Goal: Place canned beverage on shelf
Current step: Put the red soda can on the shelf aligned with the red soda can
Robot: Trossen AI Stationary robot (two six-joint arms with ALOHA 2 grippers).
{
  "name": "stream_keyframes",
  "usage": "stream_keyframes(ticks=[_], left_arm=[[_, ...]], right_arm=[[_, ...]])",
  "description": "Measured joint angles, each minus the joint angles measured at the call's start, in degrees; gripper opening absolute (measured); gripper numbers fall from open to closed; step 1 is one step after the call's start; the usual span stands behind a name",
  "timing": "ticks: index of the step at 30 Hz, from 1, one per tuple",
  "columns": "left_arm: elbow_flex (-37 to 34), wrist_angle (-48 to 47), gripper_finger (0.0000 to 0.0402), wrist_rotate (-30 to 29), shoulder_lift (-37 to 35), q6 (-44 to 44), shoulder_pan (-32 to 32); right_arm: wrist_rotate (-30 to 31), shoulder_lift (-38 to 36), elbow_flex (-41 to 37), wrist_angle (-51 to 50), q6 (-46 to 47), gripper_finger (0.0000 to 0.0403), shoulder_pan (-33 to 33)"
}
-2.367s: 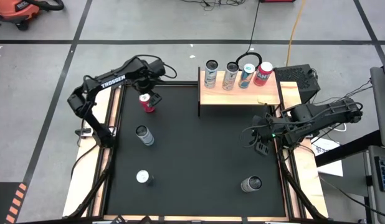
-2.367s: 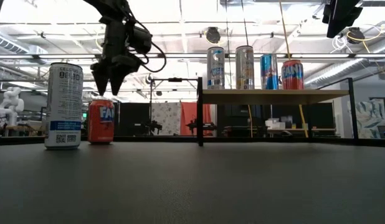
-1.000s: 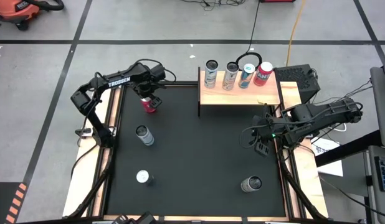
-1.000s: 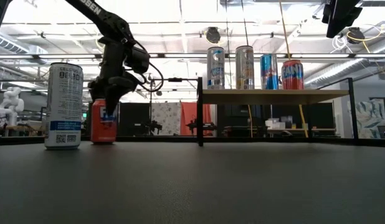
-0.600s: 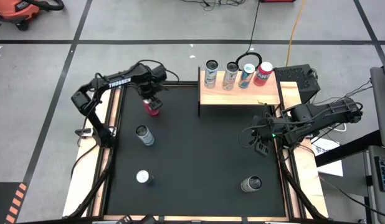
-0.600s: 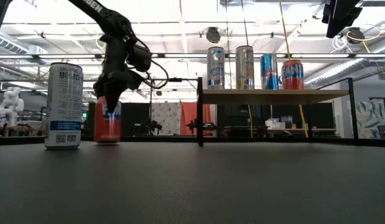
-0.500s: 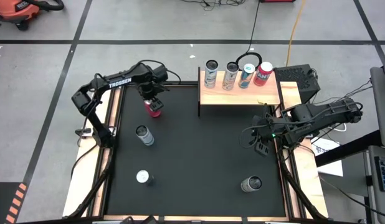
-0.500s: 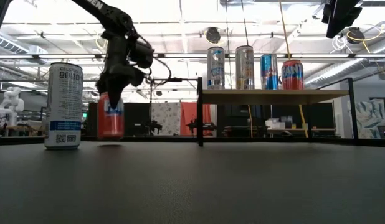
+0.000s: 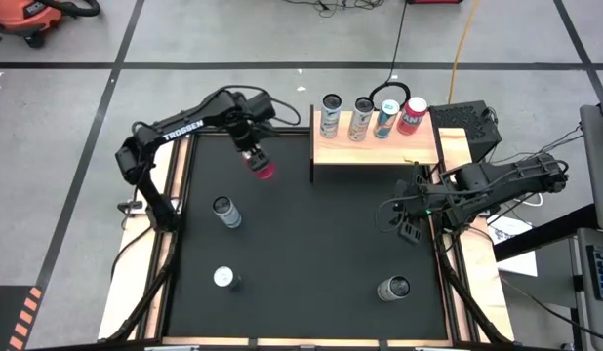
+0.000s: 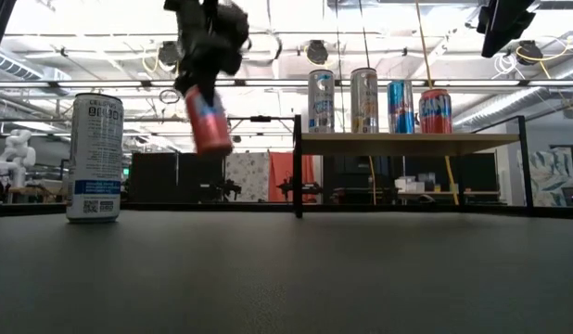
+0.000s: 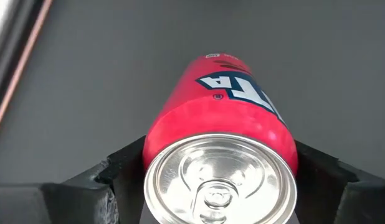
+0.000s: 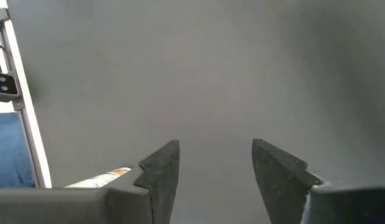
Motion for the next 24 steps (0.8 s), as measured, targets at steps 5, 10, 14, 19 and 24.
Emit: stream_keyframes(ticks=[5,10,14,19,24], left_arm=[[7.87,0.81,0.0296,-0.07,0.0,-1.48,-4.29],[15.45,2.63,0.0297,-1.13,0.0,-1.93,-8.63],[18.98,6.97,0.0297,-3.43,-0.11,-0.7,-10.46],[19.57,16.57,0.0297,-3.84,-0.1,-1.04,-11.0],[19.64,19.41,0.0297,-1.22,0.83,-0.55,-11.14]], right_arm=[[0.02,0.0,-0.01,0.0,-1.39,0.0183,0.0],[0.09,0.0,0.0,0.33,-1.51,0.0183,0.0],[0.13,0.0,-0.01,1.17,-1.4,0.0183,0.0],[0.15,0.0,-0.01,2.44,-1.38,0.0183,0.0],[0.11,0.0,-0.01,2.54,-1.38,0.0183,0.0]])
